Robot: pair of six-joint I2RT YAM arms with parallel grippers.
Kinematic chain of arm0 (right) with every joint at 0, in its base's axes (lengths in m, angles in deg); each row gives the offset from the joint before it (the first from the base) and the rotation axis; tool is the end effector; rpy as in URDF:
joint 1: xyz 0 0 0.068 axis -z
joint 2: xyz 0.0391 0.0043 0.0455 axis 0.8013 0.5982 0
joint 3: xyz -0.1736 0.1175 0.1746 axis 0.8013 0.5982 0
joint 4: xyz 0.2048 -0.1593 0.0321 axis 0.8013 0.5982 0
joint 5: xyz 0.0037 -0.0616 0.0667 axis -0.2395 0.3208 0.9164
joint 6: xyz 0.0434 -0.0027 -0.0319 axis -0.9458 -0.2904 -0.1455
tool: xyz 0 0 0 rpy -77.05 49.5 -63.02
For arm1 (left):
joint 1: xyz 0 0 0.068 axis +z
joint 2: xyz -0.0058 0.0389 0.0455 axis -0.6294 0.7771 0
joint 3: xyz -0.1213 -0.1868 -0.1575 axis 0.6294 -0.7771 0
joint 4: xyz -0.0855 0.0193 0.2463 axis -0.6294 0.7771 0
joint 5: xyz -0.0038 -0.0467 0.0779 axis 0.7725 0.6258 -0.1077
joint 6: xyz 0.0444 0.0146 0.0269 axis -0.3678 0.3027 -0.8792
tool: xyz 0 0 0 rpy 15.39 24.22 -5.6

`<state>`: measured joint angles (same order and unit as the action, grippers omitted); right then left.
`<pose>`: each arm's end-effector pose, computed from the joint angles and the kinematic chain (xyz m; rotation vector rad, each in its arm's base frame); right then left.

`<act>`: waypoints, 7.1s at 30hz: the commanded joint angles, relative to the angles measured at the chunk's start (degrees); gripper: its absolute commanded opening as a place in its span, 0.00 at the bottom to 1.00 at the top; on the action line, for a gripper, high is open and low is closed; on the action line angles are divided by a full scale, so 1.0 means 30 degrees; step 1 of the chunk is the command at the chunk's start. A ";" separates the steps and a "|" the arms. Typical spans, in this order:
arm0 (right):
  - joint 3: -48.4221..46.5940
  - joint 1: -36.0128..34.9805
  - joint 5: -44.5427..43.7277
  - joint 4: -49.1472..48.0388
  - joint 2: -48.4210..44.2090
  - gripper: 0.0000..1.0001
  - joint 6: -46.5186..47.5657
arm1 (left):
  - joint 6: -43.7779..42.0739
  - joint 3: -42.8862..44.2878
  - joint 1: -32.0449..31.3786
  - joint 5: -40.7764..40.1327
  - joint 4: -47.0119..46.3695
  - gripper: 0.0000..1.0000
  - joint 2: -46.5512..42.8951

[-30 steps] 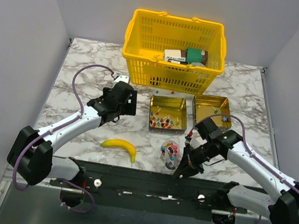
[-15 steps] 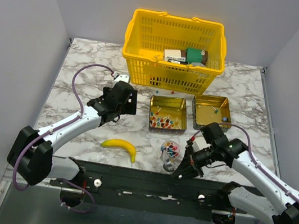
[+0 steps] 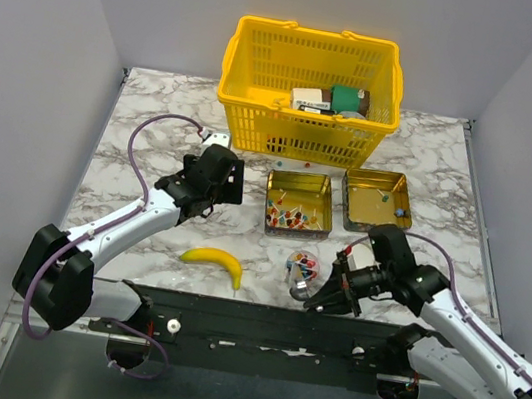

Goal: Pack the candies
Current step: Place the fake candies in the packing bottle, then place the spatula at the center of the board, then pick up the bottle lid at the center of the board, then close the bottle lid on the packing bottle.

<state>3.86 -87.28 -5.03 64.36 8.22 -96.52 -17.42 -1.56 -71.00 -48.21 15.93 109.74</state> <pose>0.1102 0.1129 0.2221 -0.4102 -2.1822 -1.3543 0.2359 -0.1328 0.2535 -0.1157 2.2718 -0.1439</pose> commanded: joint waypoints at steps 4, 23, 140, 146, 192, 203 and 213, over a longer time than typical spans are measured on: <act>0.1167 0.0295 0.0490 -0.3730 -0.1279 0.00 -0.4142 | 0.0128 -0.0098 -0.0031 -0.0648 -0.0304 0.96 -0.0438; -1.6847 -0.1751 -1.0989 0.8550 1.0699 0.00 1.4869 | 0.1620 0.0927 0.2865 0.0024 0.2271 0.96 -0.1023; -0.2879 -0.1316 -2.8722 -0.4023 1.0704 0.07 1.1475 | 0.4025 -0.5312 0.0760 0.8757 -0.3849 0.99 -0.3544; -0.2410 -0.1287 -2.7931 -0.3936 0.9038 0.01 1.1179 | 0.4083 -0.5254 0.0760 0.7207 -0.3234 0.99 -0.3865; -0.7917 -0.1258 -0.4786 -0.3464 -0.3271 0.01 1.3730 | -0.4323 -0.1475 -0.4219 2.5512 -1.4074 0.99 -0.3954; -0.7099 -0.1258 -0.2705 -0.6686 -0.1601 0.01 1.1564 | -0.4882 -0.0859 -0.4953 2.6568 -1.3839 0.89 -0.3134; -0.6367 -0.1258 -0.2906 -0.7568 -0.1366 0.12 1.1005 | -0.4560 -0.1122 -0.4982 2.6337 -1.4044 0.41 -0.2900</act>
<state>-16.82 -91.39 -14.36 44.28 4.65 -62.51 -31.15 -5.54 -85.64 30.11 -25.42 100.82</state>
